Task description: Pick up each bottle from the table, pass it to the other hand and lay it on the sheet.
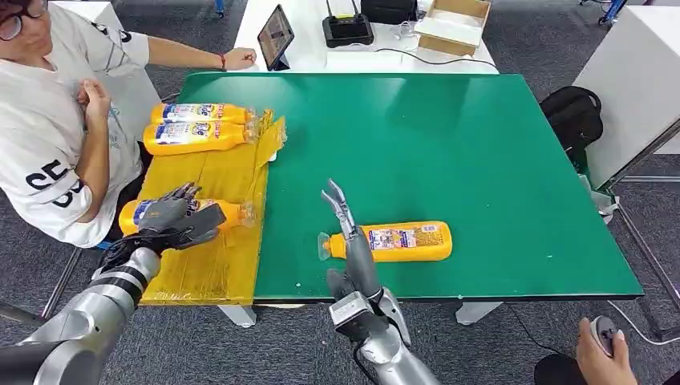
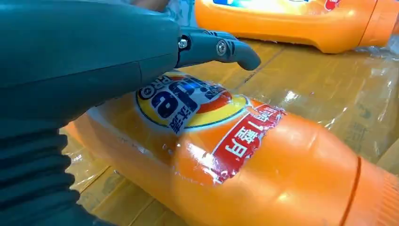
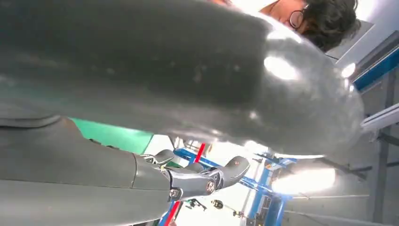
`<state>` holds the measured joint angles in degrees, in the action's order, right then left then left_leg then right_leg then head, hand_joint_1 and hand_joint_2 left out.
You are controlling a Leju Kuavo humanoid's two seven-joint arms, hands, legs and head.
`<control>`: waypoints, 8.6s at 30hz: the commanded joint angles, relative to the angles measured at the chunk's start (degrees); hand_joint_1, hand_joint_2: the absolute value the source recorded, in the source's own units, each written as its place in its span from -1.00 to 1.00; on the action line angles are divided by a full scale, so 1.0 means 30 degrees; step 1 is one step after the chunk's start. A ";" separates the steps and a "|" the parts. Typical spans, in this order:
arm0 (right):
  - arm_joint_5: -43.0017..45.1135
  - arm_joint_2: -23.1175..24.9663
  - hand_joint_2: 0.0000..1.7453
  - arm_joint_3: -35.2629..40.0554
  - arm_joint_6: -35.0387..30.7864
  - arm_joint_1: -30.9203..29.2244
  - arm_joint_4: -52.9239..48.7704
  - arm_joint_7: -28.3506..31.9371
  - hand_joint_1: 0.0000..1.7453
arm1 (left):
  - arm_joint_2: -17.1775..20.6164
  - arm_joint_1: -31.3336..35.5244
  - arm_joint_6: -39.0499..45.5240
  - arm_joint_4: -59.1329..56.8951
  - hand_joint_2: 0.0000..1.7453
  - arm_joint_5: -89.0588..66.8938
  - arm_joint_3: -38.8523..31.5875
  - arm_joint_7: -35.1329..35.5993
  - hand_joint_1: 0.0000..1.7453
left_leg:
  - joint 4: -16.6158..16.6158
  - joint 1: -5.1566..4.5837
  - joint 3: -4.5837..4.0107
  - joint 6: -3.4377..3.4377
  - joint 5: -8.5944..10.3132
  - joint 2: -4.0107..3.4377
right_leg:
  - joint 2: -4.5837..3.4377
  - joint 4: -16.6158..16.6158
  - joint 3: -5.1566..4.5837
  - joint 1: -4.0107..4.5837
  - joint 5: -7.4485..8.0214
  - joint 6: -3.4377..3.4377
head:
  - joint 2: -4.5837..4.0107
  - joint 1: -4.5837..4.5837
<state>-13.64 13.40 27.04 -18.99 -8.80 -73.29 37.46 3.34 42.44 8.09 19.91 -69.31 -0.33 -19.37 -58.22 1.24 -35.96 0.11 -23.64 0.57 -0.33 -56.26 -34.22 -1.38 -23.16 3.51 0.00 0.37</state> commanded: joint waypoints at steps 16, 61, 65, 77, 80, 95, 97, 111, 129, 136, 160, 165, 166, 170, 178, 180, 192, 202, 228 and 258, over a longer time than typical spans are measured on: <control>-0.2933 -0.1386 1.00 -0.1424 -0.1266 -0.1503 0.1438 -0.2539 -1.00 | -0.4754 -0.2240 -0.1343 0.8147 1.00 1.8556 -0.6828 -0.6878 -1.00 | 0.0004 -0.0004 0.0006 -0.0032 0.0003 0.0032 | 0.0079 0.0023 0.0015 0.0009 0.0002 -0.0028 | 0.0000 0.0007; -0.9371 -0.8239 1.00 -0.0129 0.8492 -0.7109 1.0740 -0.8591 -1.00 | -0.4562 -0.8753 0.3468 1.4935 1.00 2.0069 0.1084 -0.6878 -1.00 | 0.0016 -0.0010 -0.0016 -0.0040 -0.0019 0.0009 | 0.0055 0.0063 0.0005 0.0011 -0.0008 -0.0038 | 0.0000 0.0000; -0.8740 -0.8724 1.00 0.0195 0.9309 -0.7098 1.0931 -0.8313 -1.00 | -0.4590 -0.8528 0.3340 1.4545 1.00 2.0094 0.1249 -0.6878 -1.00 | 0.0013 -0.0011 -0.0027 -0.0038 -0.0013 0.0032 | 0.0070 0.0065 0.0004 0.0006 -0.0006 -0.0028 | 0.0000 0.0000; -0.7656 -0.9459 1.00 0.1621 1.1895 -0.8937 1.3380 -0.9303 -1.00 | -0.4803 -0.7747 0.2944 1.2625 1.00 2.0253 0.1255 -0.6878 -1.00 | 0.0009 -0.0005 0.0042 -0.0033 0.0000 0.0040 | 0.0078 0.0077 0.0069 0.0011 0.0005 -0.0029 | 0.0000 -0.0007; -0.6805 -0.9744 1.00 0.2161 1.2782 -0.9315 1.3959 -0.8616 -0.64 | -0.4847 -0.7625 0.3742 1.2480 1.00 1.9811 0.1895 -0.6878 -1.00 | 0.0003 -0.0009 0.0043 -0.0033 -0.0001 0.0028 | 0.0071 0.0066 0.0069 0.0008 0.0004 -0.0028 | 0.0000 0.0007; -0.5879 -0.8230 1.00 0.1780 0.8995 -0.7395 1.2671 -0.8479 0.86 | -0.5039 -0.8253 0.3761 1.2495 1.00 2.0068 0.2039 -0.6878 -1.00 | 0.0038 0.0009 0.0138 -0.0030 -0.0023 -0.0079 | -0.0004 0.0094 0.0116 0.0035 0.0014 -0.0060 | 0.0000 0.0007; -0.5888 -0.8048 1.00 0.1591 0.8288 -0.6905 1.2327 -0.8425 0.98 | -0.5062 -0.8322 0.3653 1.2492 1.00 2.0080 0.1963 -0.6878 -1.00 | 0.0014 0.0016 0.0113 -0.0019 -0.0020 -0.0075 | -0.0007 0.0080 0.0093 0.0034 0.0015 -0.0021 | 0.0000 0.0000; -0.5292 -0.6351 1.00 -0.2797 0.3930 -0.3854 0.7641 -0.7089 1.00 | -0.5513 -0.9015 0.2693 1.3507 1.00 2.0015 0.1601 -0.6860 -1.00 | 0.0016 0.0017 0.0123 -0.0020 -0.0034 -0.0085 | -0.0013 0.0077 0.0098 0.0038 0.0008 -0.0045 | 0.0000 0.0000; -0.0892 -0.1956 1.00 -0.8839 -0.1682 0.0134 -0.0848 -0.0205 1.00 | -0.5566 -1.0425 -0.4798 1.6375 1.00 2.6586 0.4802 -0.2963 -1.00 | -0.0009 -0.0016 -0.0099 -0.0025 -0.0044 -0.0006 | 0.0011 0.0035 -0.0081 -0.0003 -0.0018 -0.0025 | 0.0000 0.0000; -0.1435 -0.1737 1.00 -0.7553 -0.0834 0.0692 0.0409 0.0692 1.00 | -0.5158 -1.0918 -0.6392 1.7640 1.00 2.7572 0.5947 -0.2861 -1.00 | 0.0008 -0.0001 0.0028 -0.0039 -0.0099 -0.0065 | -0.0022 0.0054 0.0024 0.0027 -0.0054 -0.0075 | 0.0000 -0.0015; -0.3414 -0.0779 1.00 -0.3412 0.0584 -0.0100 0.6106 0.0731 1.00 | -0.5336 -1.0626 -0.7344 1.7100 1.00 2.7726 0.7207 -0.2397 -1.00 | 0.0018 0.0007 -0.0068 -0.0021 -0.0050 -0.0069 | -0.0047 0.0066 -0.0071 0.0021 -0.0002 -0.0023 | 0.0000 -0.0007; -0.4198 -0.0516 1.00 -0.2079 0.0441 -0.0879 0.8701 0.0549 1.00 | -0.5507 -1.0259 -0.7631 1.6245 1.00 2.8103 0.7339 -0.2017 -1.00 | 0.0026 0.0005 -0.0043 -0.0029 -0.0051 -0.0072 | -0.0039 0.0071 -0.0047 0.0021 -0.0008 -0.0035 | 0.0000 -0.0007; -0.4284 -0.0429 1.00 -0.1829 0.0487 -0.0988 0.9214 0.0610 1.00 | -0.5530 -1.0228 -0.7777 1.6143 1.00 2.8298 0.7348 -0.1903 -1.00 | 0.0025 0.0002 -0.0060 -0.0026 -0.0044 -0.0054 | -0.0025 0.0068 -0.0061 0.0016 -0.0008 -0.0030 | 0.0000 -0.0007; -0.4565 -0.0220 1.00 -0.1292 0.0265 -0.1122 1.0230 0.0644 1.00 | -0.5558 -1.0295 -0.7881 1.6201 1.00 2.8436 0.7479 -0.1807 -1.00 | 0.0026 0.0001 -0.0035 -0.0030 -0.0057 -0.0064 | -0.0029 0.0067 -0.0043 0.0018 -0.0019 -0.0043 | 0.0000 -0.0015; -0.4350 -0.0316 1.00 -0.1056 0.0285 -0.1545 1.0473 0.0326 1.00 | -0.5674 -1.0046 -0.8630 1.5300 1.00 3.0537 0.7143 -0.0616 -1.00 | 0.0015 0.0001 -0.0066 -0.0027 -0.0047 -0.0021 | 0.0012 0.0056 -0.0067 0.0015 -0.0025 -0.0032 | 0.0000 -0.0007; -0.4356 -0.0389 1.00 -0.1050 0.0378 -0.1540 1.0495 0.0235 1.00 | -0.5649 -1.0058 -0.8747 1.5302 1.00 3.0686 0.7160 -0.0679 -1.00 | 0.0013 0.0002 -0.0049 -0.0031 -0.0055 -0.0021 | 0.0015 0.0056 -0.0051 0.0019 -0.0031 -0.0040 | 0.0000 -0.0001; -0.4283 -0.0224 1.00 -0.1008 0.0285 -0.1502 1.0740 0.0283 1.00 | -0.5623 -0.9843 -0.7963 1.5069 1.00 3.0123 0.7194 -0.0741 1.00 | 0.0013 0.0001 -0.0050 -0.0033 -0.0056 -0.0018 | 0.0020 0.0055 -0.0050 0.0019 -0.0034 -0.0043 | 0.0000 -0.0007; -0.3919 -0.0167 1.00 -0.0961 0.0440 -0.1544 1.0644 0.0172 1.00 | -0.5656 -0.9355 -0.6819 1.4361 1.00 2.9509 0.6891 -0.0954 1.00 | 0.0013 -0.0002 -0.0084 -0.0028 -0.0041 -0.0009 | 0.0024 0.0050 -0.0084 0.0013 -0.0024 -0.0031 | 0.0000 0.0007; -0.1504 -0.0804 -1.00 -0.1786 0.2738 0.0153 0.5264 -0.0222 -1.00 | -0.5306 -0.7502 -0.1567 1.5084 1.00 2.7934 0.3315 -0.2979 1.00 | 0.0001 -0.0001 -0.0079 -0.0032 -0.0049 -0.0020 | 0.0010 0.0039 -0.0082 0.0014 -0.0026 -0.0032 | 0.0000 0.0000; 0.0485 -0.0136 1.00 -0.0622 -0.1511 0.0738 0.1190 0.0846 -1.00 | 0.0014 -0.2027 0.9860 0.0215 1.00 -0.3127 0.0732 -0.2247 1.00 | 0.0022 0.0002 -0.0011 -0.0014 -0.0051 -0.0154 | -0.0085 0.0010 -0.0086 0.0016 -0.0017 -0.0062 | 0.0000 0.0015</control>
<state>-13.00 13.20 22.67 -23.56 -5.39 -70.71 38.07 -3.47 29.93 39.87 41.83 -78.95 -1.29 -26.45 -58.23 1.25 -36.36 0.11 -23.67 0.20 -0.58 -56.26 -34.79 -1.37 -23.11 3.52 0.00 0.42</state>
